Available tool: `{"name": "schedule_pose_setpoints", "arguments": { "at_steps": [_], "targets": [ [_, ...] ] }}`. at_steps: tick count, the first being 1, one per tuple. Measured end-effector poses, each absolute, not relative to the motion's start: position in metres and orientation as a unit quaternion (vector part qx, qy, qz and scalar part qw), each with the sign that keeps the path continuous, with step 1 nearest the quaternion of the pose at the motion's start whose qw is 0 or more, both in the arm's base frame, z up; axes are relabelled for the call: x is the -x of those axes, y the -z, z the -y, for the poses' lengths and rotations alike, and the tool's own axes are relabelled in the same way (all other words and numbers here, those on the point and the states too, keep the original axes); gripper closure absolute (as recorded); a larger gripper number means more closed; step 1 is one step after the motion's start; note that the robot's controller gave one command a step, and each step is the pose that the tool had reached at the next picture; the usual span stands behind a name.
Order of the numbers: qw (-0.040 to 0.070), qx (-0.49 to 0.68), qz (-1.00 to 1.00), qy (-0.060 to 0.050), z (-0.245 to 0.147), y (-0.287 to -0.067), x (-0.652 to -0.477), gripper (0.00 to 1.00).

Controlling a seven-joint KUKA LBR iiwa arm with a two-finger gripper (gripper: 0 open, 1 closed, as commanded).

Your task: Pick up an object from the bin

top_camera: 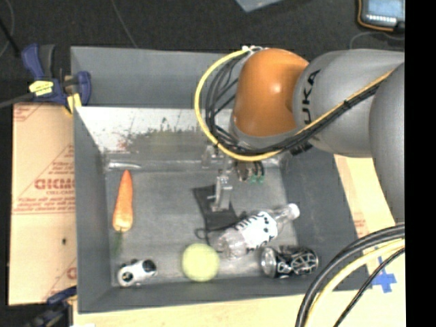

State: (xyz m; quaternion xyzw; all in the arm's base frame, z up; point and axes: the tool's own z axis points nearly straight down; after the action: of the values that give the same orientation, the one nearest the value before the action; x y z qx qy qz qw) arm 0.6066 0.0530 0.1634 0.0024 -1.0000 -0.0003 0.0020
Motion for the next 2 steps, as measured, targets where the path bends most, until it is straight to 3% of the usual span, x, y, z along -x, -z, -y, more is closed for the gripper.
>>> {"name": "schedule_pose_setpoints", "arguments": {
  "at_steps": [1, 2],
  "targets": [
    [-0.001, -0.002, 1.0, 0.001, -0.053, -0.168, -0.607, 0.0],
    [-0.005, 0.032, 0.999, 0.001, -0.046, -0.151, -0.608, 0.0]
  ]
}}
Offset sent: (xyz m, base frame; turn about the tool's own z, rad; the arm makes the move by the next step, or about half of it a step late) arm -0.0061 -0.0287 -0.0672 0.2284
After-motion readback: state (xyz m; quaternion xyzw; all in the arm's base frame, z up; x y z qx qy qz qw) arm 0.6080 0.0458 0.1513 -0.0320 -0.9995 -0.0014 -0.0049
